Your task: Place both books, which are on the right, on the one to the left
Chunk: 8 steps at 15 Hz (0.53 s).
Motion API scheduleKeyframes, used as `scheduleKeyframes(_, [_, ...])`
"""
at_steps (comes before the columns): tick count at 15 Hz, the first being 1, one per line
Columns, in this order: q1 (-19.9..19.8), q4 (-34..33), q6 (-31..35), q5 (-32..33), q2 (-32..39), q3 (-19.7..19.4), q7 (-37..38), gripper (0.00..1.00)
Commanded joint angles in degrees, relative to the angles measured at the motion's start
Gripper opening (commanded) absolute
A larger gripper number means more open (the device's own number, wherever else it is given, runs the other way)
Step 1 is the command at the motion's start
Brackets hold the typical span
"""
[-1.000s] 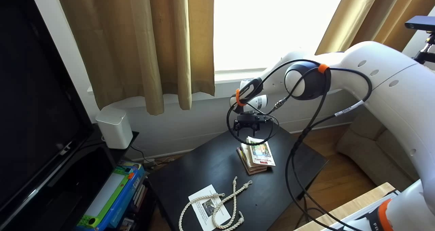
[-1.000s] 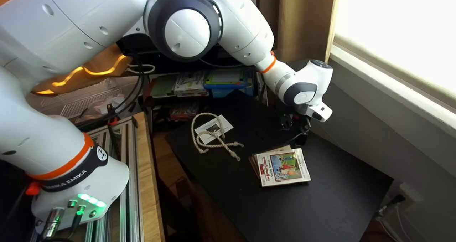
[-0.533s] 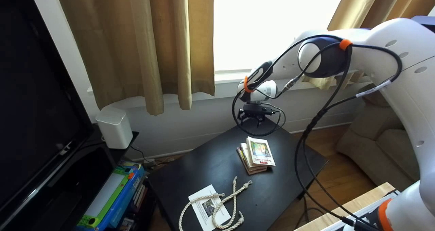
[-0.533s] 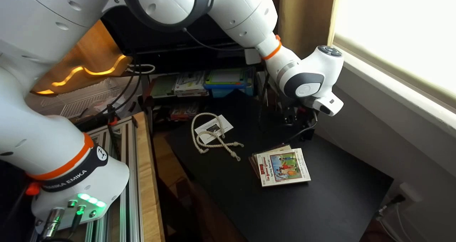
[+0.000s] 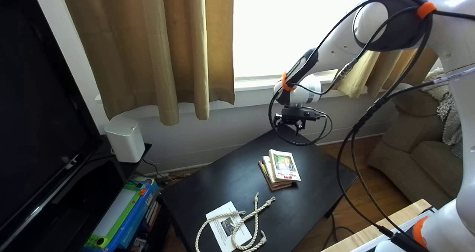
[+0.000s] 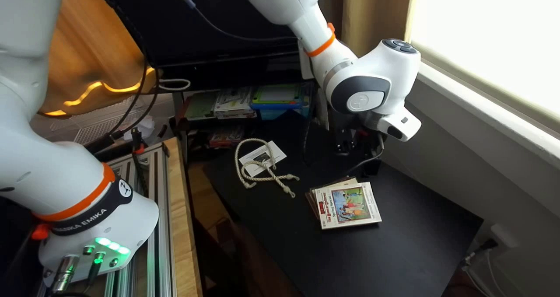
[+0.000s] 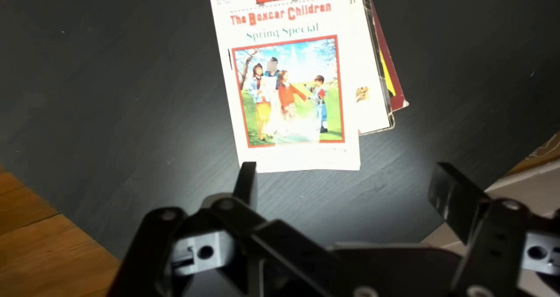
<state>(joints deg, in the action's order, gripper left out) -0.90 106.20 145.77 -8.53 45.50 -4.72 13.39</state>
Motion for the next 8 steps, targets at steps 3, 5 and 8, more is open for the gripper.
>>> scheduleKeyframes(3, [-0.2,8.3,4.5,0.4,-5.7,-0.8,0.2,1.00])
scheduleKeyframes(5, [-0.2,12.4,6.3,0.4,-8.6,-1.0,0.2,1.00])
scheduleKeyframes(8, [-0.2,14.1,6.7,0.4,-10.1,-1.0,0.2,1.00])
